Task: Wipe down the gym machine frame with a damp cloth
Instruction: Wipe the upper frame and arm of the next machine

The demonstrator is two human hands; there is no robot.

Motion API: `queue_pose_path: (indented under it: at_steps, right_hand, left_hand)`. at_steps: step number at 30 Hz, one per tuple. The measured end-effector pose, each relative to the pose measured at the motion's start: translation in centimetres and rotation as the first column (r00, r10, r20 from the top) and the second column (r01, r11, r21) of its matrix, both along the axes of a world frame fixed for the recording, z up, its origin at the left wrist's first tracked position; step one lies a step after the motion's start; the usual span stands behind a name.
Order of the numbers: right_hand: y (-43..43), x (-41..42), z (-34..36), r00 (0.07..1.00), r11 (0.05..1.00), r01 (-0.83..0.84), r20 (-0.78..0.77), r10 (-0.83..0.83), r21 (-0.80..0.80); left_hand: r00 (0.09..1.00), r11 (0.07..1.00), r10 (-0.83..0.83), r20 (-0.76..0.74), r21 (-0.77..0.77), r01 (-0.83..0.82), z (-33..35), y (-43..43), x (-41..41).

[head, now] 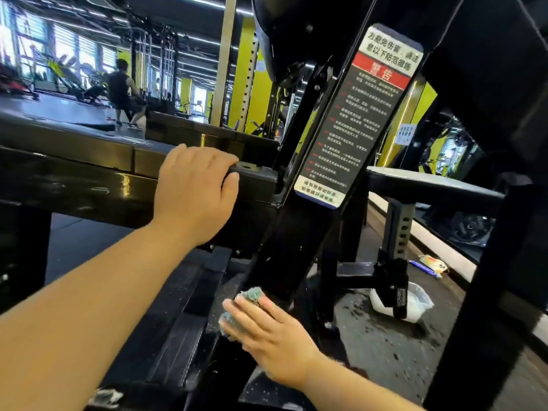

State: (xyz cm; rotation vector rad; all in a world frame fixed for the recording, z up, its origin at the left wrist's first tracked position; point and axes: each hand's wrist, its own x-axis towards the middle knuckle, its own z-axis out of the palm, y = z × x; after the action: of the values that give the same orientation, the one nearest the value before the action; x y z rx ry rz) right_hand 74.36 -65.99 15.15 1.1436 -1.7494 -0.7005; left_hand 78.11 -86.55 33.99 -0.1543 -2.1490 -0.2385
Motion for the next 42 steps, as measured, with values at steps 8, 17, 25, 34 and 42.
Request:
queue_pose_path:
  at_steps: [8,17,25,34,42]
  right_hand:
    - [-0.5,-0.5,15.5,0.994,0.782,-0.074,-0.105,0.011,-0.619]
    - [0.4,0.2,1.5,0.999,0.993,-0.044,-0.001,0.044,0.11]
    - [0.3,-0.5,16.6,0.997,0.735,-0.029,-0.076,-0.031,-0.677]
    - [1.6,-0.7,7.7,0.991,0.99,-0.133,0.03,0.132,0.039]
    - [1.6,-1.4,15.6,0.978,0.892,-0.197,-0.021,0.207,-0.406]
  left_hand:
    - [0.999,1.0,-0.026,-0.019,0.002,0.026,0.5,-0.1,0.2]
    - [0.997,0.997,-0.07,-0.046,0.04,0.072,0.3,-0.5,0.3]
    - [0.988,0.99,-0.076,-0.138,0.105,0.09,-0.1,-0.4,-0.2]
    - [1.0,0.986,0.024,-0.006,0.166,-0.023,0.0,1.2,0.6]
    - [0.966,0.946,0.13,0.222,0.263,-0.188,3.4,3.4,1.2]
